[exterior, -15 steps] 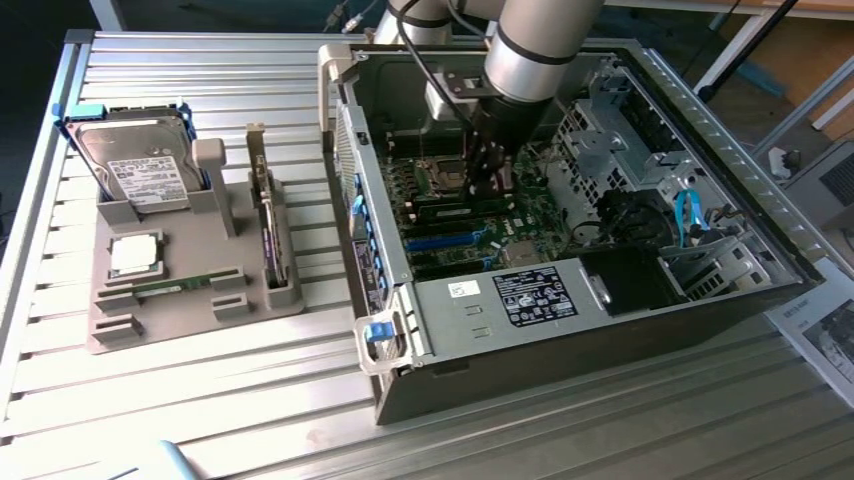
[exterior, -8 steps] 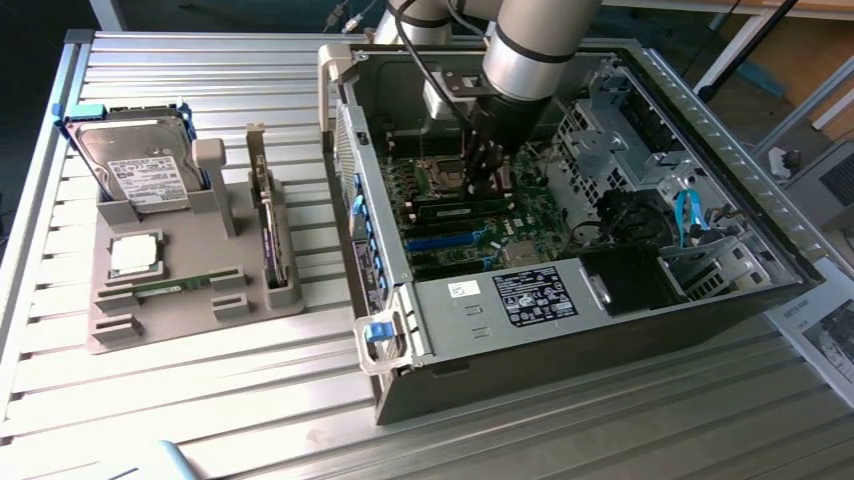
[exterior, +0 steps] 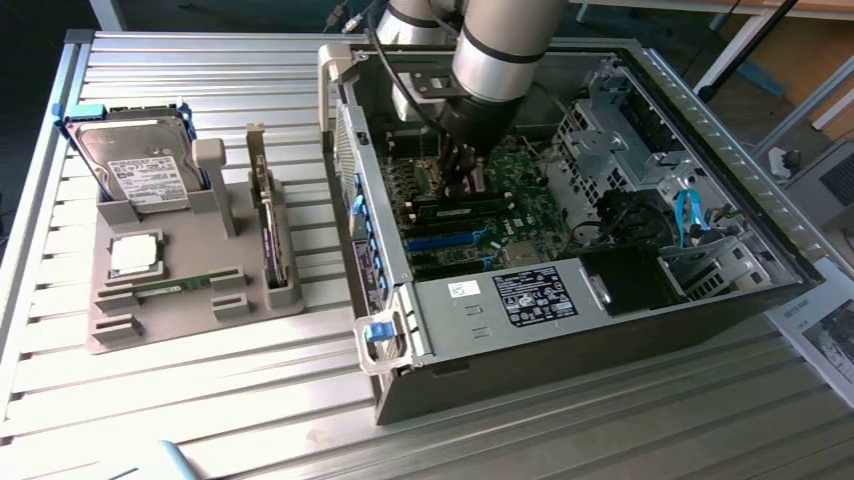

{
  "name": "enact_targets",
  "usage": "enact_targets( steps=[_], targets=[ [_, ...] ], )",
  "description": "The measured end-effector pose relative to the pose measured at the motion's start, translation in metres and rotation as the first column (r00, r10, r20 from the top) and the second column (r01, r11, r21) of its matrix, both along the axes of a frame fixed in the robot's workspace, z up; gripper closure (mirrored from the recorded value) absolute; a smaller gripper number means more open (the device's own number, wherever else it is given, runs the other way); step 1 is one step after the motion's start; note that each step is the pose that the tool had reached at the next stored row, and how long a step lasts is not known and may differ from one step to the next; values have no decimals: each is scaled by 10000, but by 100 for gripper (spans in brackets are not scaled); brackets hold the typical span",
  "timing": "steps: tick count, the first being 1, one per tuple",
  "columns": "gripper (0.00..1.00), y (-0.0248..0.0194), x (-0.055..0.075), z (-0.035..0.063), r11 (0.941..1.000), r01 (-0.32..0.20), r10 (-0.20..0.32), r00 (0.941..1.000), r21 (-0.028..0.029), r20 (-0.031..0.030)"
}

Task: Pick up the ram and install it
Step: 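Press down the ram until it locks into place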

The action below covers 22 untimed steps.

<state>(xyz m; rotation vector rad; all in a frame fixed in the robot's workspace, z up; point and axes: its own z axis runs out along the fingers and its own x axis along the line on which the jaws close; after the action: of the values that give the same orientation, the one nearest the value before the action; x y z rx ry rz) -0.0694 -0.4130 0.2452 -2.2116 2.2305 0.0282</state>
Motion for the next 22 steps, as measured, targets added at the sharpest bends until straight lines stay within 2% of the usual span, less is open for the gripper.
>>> enact_targets(
  steps=[10,22],
  targets=[
    [90,-2,-217,0,10000,0,0,10000,0,12],
    [90,-2,-221,-46,10000,-1,1,10000,0,12]
  ],
)
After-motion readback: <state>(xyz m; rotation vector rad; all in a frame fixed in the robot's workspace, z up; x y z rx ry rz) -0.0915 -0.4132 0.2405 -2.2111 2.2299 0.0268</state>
